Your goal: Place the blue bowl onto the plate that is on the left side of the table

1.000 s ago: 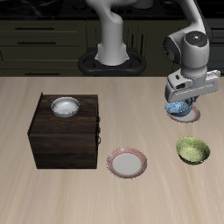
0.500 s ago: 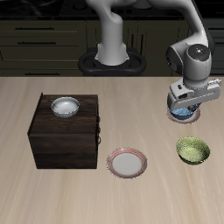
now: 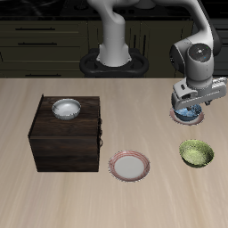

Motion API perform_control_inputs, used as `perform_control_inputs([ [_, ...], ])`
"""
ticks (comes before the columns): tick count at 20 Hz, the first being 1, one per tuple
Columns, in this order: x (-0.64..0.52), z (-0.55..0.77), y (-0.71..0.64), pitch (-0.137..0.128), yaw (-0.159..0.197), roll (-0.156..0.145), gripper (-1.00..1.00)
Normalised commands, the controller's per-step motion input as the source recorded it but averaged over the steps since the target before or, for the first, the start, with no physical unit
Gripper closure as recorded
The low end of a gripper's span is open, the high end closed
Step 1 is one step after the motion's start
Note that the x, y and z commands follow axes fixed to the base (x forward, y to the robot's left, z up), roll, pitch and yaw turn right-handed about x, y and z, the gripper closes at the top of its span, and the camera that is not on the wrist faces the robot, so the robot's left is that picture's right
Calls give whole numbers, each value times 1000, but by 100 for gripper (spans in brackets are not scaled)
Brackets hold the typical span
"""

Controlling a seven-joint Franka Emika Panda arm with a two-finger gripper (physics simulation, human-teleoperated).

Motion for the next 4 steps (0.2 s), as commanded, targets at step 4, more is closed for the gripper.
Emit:
perform_control_inputs([
  [4,-90,222,1,-46,-8,43,-100],
])
